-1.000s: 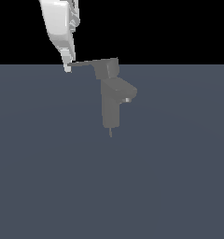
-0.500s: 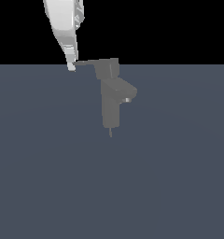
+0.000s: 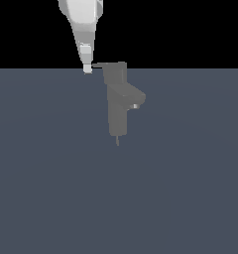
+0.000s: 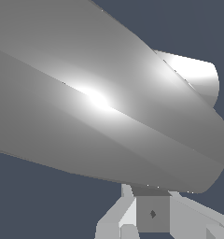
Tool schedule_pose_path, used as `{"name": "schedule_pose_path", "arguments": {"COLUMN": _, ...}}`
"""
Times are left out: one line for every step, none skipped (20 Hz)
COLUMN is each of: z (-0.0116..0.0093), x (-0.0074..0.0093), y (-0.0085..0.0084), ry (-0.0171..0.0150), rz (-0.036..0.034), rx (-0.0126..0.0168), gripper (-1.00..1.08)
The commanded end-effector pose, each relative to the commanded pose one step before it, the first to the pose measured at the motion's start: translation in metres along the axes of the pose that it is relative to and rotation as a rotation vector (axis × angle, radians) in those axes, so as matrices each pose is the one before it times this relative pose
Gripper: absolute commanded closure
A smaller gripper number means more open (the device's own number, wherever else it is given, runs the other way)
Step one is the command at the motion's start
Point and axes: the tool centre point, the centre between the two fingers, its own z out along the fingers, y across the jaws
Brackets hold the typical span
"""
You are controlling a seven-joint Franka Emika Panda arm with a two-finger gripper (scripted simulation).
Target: Turn on the faucet by rotating a designated handle.
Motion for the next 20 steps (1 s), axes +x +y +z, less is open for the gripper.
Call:
{"name": "schedule_pose_path", "arguments": {"z": -0.00359, "x": 0.01308, "y": 0.00991, "ry": 0.00020, "rz": 0.01097, "rx": 0.00405, "gripper": 1.08}}
{"name": "schedule_pose_path", "arguments": {"z": -0.00025, "x": 0.00280, "y": 0.00332, "ry": -0.00017, "rz": -0.00019, "rx": 0.00042, "gripper": 1.08}}
{"name": "schedule_pose_path", "arguments": {"z": -0.00010, "x": 0.00283, "y": 0.00318, "ry": 0.00000, "rz": 0.00000, "rx": 0.00000, "gripper": 1.08}}
{"name": "schedule_pose_path", "arguments": {"z": -0.00033, "x": 0.00283, "y": 0.00341, "ry": -0.00023, "rz": -0.00026, "rx": 0.00060, "gripper": 1.08}}
{"name": "schedule_pose_path", "arguments": {"z": -0.00011, "x": 0.00287, "y": 0.00320, "ry": 0.00000, "rz": 0.00000, "rx": 0.00000, "gripper": 1.08}}
{"name": "schedule_pose_path", "arguments": {"z": -0.00028, "x": 0.00288, "y": 0.00337, "ry": -0.00014, "rz": -0.00016, "rx": 0.00044, "gripper": 1.08}}
{"name": "schedule_pose_path", "arguments": {"z": -0.00013, "x": 0.00291, "y": 0.00323, "ry": 0.00000, "rz": 0.00000, "rx": 0.00000, "gripper": 1.08}}
{"name": "schedule_pose_path", "arguments": {"z": 0.00000, "x": 0.00000, "y": 0.00000, "ry": 0.00000, "rz": 0.00000, "rx": 0.00000, "gripper": 1.08}}
{"name": "schedule_pose_path", "arguments": {"z": 0.00469, "x": -0.00948, "y": -0.00297, "ry": 0.00209, "rz": -0.01200, "rx": -0.00956, "gripper": 1.08}}
{"name": "schedule_pose_path", "arguments": {"z": -0.00025, "x": 0.00664, "y": 0.00038, "ry": -0.00011, "rz": 0.00065, "rx": 0.00052, "gripper": 1.08}}
{"name": "schedule_pose_path", "arguments": {"z": -0.00025, "x": 0.00661, "y": 0.00038, "ry": -0.00011, "rz": 0.00065, "rx": 0.00053, "gripper": 1.08}}
{"name": "schedule_pose_path", "arguments": {"z": -0.00025, "x": 0.00657, "y": 0.00037, "ry": -0.00010, "rz": 0.00065, "rx": 0.00053, "gripper": 1.08}}
{"name": "schedule_pose_path", "arguments": {"z": -0.00025, "x": 0.00653, "y": 0.00037, "ry": -0.00010, "rz": 0.00065, "rx": 0.00053, "gripper": 1.08}}
{"name": "schedule_pose_path", "arguments": {"z": -0.00025, "x": 0.00649, "y": 0.00036, "ry": -0.00010, "rz": 0.00065, "rx": 0.00053, "gripper": 1.08}}
{"name": "schedule_pose_path", "arguments": {"z": -0.00025, "x": 0.00644, "y": 0.00036, "ry": -0.00010, "rz": 0.00065, "rx": 0.00053, "gripper": 1.08}}
{"name": "schedule_pose_path", "arguments": {"z": -0.00025, "x": 0.00639, "y": 0.00035, "ry": -0.00010, "rz": 0.00065, "rx": 0.00053, "gripper": 1.08}}
{"name": "schedule_pose_path", "arguments": {"z": -0.00025, "x": 0.00634, "y": 0.00035, "ry": -0.00010, "rz": 0.00065, "rx": 0.00053, "gripper": 1.08}}
{"name": "schedule_pose_path", "arguments": {"z": -0.00025, "x": 0.00629, "y": 0.00034, "ry": -0.00010, "rz": 0.00065, "rx": 0.00053, "gripper": 1.08}}
{"name": "schedule_pose_path", "arguments": {"z": -0.00026, "x": 0.00623, "y": 0.00034, "ry": -0.00010, "rz": 0.00065, "rx": 0.00053, "gripper": 1.08}}
{"name": "schedule_pose_path", "arguments": {"z": -0.00026, "x": 0.00617, "y": 0.00033, "ry": -0.00011, "rz": 0.00065, "rx": 0.00053, "gripper": 1.08}}
